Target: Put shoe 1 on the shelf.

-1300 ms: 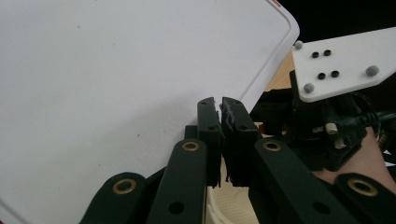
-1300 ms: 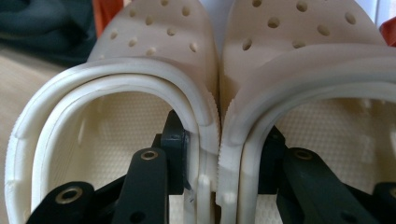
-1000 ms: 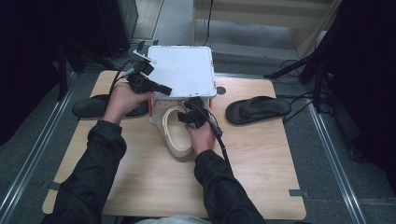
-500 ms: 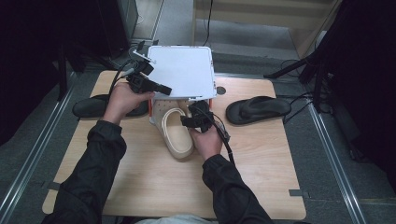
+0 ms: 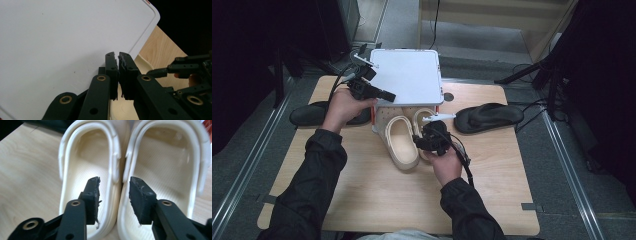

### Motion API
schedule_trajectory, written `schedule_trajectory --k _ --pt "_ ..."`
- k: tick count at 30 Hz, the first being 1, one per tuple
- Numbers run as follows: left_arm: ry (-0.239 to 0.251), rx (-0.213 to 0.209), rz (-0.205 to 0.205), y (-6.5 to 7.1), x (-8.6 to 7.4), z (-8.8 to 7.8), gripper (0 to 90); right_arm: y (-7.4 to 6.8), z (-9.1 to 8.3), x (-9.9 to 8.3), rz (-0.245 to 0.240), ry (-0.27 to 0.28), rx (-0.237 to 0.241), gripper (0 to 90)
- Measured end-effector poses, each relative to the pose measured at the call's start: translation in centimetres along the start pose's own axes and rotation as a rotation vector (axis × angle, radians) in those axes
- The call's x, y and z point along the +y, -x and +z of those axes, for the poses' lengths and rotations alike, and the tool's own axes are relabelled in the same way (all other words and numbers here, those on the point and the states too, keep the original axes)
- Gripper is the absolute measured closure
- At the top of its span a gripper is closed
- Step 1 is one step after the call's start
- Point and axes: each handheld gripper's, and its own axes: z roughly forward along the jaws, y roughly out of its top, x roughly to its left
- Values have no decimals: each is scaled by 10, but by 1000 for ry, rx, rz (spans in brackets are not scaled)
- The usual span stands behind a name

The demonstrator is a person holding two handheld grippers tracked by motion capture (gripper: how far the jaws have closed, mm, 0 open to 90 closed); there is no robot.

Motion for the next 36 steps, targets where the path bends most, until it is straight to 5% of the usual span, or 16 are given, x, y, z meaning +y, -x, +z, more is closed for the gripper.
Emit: schedule_trajectory --k 15,27,36 --pt "4 1 -10 1 0 0 859 -15 -17 -47 -9 8 115 899" --pt "3 2 -2 2 0 0 868 -18 -14 -79 -37 -23 155 900" --pt "9 3 7 2 0 1 895 -22 0 -85 -58 -74 168 900"
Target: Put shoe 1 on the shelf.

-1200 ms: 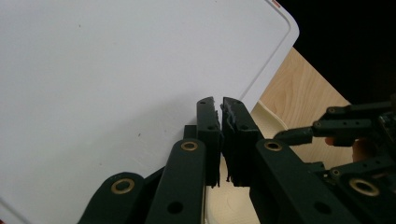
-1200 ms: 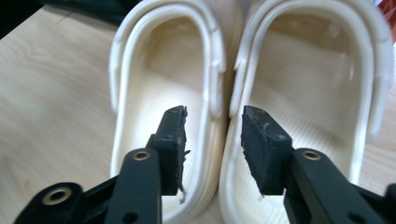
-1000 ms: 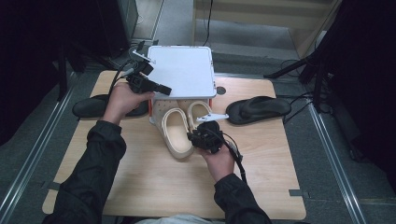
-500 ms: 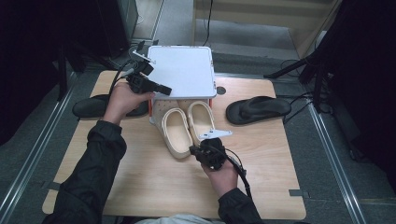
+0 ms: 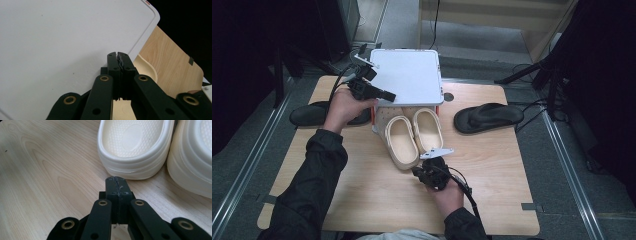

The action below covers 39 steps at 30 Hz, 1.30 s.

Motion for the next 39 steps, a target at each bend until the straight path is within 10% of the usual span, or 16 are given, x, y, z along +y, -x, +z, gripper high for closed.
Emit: schedule_trajectory --k 39 --pt "2 25 -9 -1 -1 0 900 -8 26 39 40 13 21 900"
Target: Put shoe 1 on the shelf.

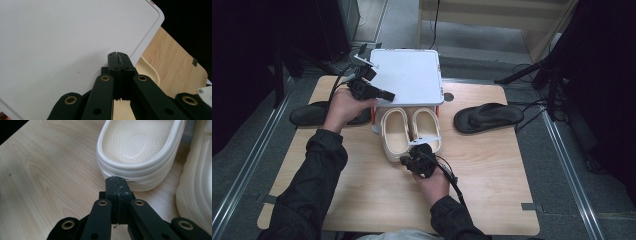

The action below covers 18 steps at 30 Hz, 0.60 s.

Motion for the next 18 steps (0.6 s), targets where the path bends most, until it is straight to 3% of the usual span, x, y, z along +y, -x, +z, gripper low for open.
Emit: schedule_trajectory --k 9,18 --pt "0 5 13 1 0 0 900 1 13 16 -1 5 -21 900" --pt "2 -5 -5 -1 0 0 900 4 29 32 9 0 -50 900"
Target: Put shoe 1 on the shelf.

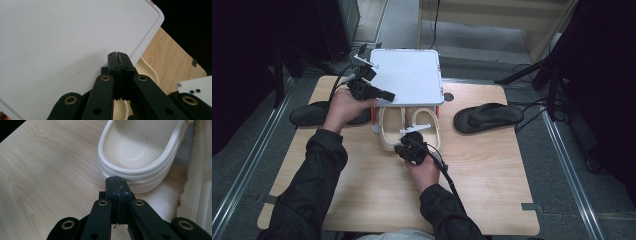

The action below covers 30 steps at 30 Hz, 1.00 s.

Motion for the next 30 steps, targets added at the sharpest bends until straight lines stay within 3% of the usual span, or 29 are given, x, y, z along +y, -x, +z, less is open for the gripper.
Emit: schedule_trajectory --k 3,10,21,30 --pt "0 0 -2 0 0 0 900 1 4 4 -8 2 -22 900" --pt "5 4 2 1 0 0 900 7 17 21 24 22 -41 900" --pt "7 -10 -1 -2 -1 0 900 12 31 39 10 23 -75 900" --pt "4 -4 -5 -1 -1 -1 900 12 18 36 23 20 -37 900"
